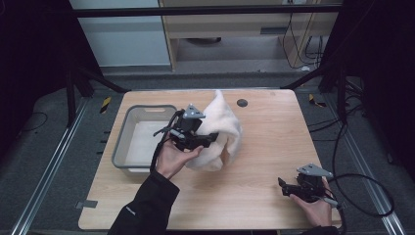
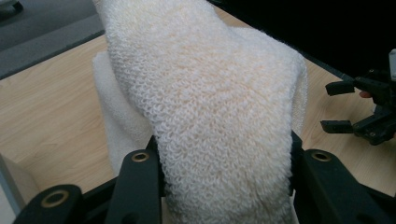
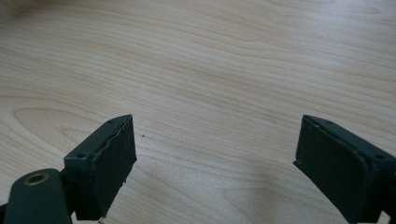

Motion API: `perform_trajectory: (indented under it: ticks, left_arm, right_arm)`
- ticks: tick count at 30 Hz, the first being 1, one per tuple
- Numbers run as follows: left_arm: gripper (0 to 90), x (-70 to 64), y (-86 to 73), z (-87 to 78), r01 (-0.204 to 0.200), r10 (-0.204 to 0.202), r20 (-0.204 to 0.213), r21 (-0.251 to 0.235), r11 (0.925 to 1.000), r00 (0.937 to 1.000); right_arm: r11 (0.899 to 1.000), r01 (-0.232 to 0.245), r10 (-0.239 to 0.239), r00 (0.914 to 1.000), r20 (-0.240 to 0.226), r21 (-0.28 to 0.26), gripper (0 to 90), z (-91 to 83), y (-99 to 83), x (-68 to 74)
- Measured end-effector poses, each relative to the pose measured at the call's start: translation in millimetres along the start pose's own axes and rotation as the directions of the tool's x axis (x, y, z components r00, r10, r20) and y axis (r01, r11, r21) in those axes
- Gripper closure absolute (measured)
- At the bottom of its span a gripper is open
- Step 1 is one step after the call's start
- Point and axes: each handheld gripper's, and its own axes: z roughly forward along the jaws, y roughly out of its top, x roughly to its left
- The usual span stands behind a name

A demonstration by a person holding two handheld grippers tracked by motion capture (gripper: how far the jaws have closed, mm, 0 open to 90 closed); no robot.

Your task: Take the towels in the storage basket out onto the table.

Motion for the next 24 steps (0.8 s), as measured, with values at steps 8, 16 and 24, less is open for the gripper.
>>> perform_trajectory:
  ticks: [8, 16, 24]
  left_arm:
    - [56.1, 1.3, -10.0, 24.4, 0.007, -0.008, 0.013, 0.032, 0.9995, 0.9999]
    - [55.6, 2.5, -18.7, 44.7, 0.034, -0.035, 0.016, 0.049, 0.9982, 0.9993]
    - [54.5, 2.3, -29.0, 65.3, 0.054, -0.055, 0.012, 0.069, 0.9961, 0.9984]
  right_arm:
    - [1.0, -0.001, 0.001, 1.0, 0.003, 0.001, 11.9, 0.1, -0.3, 0.3]
    - [1.0, 0.007, -0.007, 0.9999, 0.009, 0.002, 11.7, 0.7, -0.8, 0.0]
    - [1.0, 0.004, -0.004, 0.9999, 0.009, 0.003, 11.6, 0.8, -1.0, 0.5]
